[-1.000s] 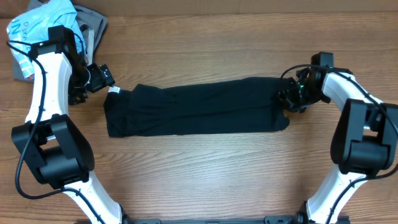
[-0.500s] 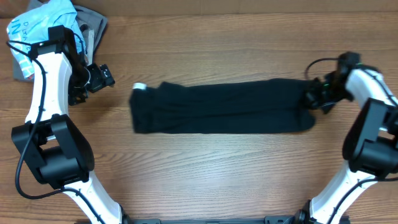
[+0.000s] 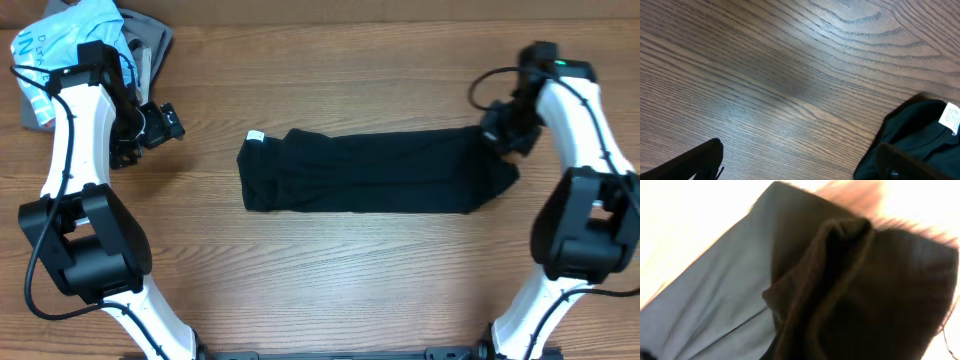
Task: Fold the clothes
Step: 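Lift the strip's right end with the right gripper and fold it leftward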
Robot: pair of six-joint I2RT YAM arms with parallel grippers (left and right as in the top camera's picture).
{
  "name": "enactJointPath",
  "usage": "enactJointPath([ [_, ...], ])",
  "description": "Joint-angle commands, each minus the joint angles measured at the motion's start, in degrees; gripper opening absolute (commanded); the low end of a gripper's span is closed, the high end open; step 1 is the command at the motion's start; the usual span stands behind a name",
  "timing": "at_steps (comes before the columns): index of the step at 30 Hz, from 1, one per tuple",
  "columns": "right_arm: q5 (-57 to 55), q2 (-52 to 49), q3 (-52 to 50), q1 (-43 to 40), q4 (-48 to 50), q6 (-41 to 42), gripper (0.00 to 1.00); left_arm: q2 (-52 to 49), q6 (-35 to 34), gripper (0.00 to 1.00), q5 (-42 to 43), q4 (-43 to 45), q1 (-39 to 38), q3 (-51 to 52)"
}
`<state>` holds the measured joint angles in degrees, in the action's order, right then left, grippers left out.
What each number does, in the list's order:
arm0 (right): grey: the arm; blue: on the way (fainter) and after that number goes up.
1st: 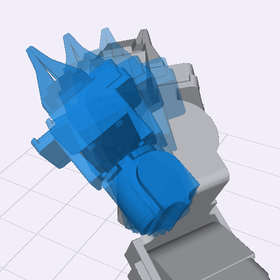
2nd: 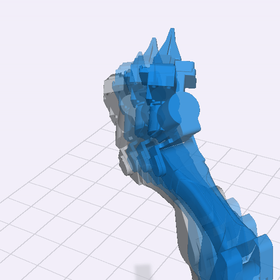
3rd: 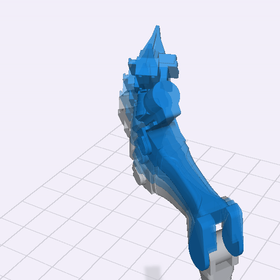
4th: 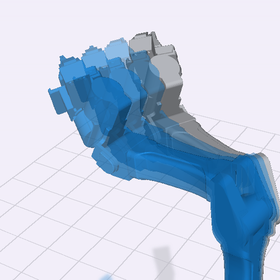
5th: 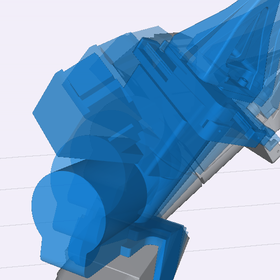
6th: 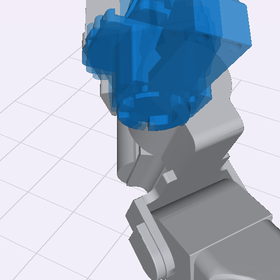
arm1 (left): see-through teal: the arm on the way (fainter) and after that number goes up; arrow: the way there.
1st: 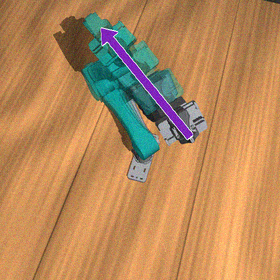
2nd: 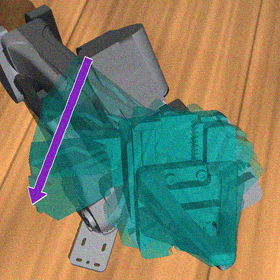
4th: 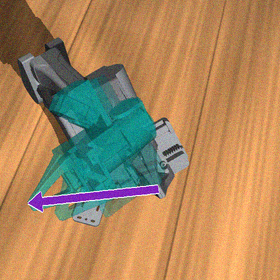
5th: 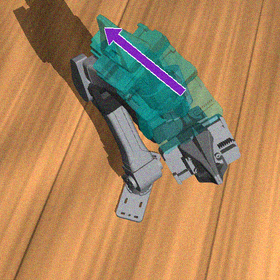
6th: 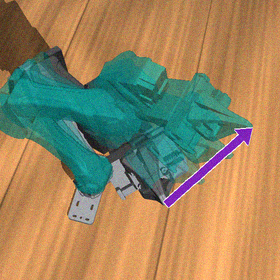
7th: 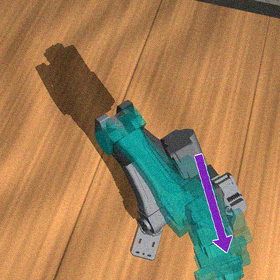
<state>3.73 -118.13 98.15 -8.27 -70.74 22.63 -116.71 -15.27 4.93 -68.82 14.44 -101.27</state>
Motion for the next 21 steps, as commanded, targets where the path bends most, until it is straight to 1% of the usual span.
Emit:
enactJointPath([
  [1, 0.13, 2.19, 1.14, 7.21, 1.14, 0.13, 0.04, -0.17, 0.44, 1.00, 0.68, 0.04, -0.20, -0.98],
  [6, 6.14, 2.19, 1.14, 12.66, 2.89, 0.11, 0.04, -0.20, 0.44, 1.00, 0.66, 0.04, -0.20, -0.98],
  [8, 6.43, 2.19, 1.03, 15.63, 2.97, 0.11, 0.04, -0.17, 0.44, 1.00, 0.66, 0.04, -0.20, -0.98],
  [15, 6.49, 1.86, -1.38, 21.70, 5.86, 0.24, 0.05, -0.20, 0.44, 1.00, 0.68, 0.24, -0.20, -0.98],
  [17, 6.49, 1.73, -1.99, 23.30, 6.75, 2.05, 0.05, -0.17, 0.44, 1.00, 0.68, 0.28, -0.20, -0.98],
  [21, 6.49, 1.31, -2.78, 25.79, 8.92, 2.95, 0.11, -0.20, 0.44, 1.00, 0.66, 0.28, -0.20, -0.98],
])
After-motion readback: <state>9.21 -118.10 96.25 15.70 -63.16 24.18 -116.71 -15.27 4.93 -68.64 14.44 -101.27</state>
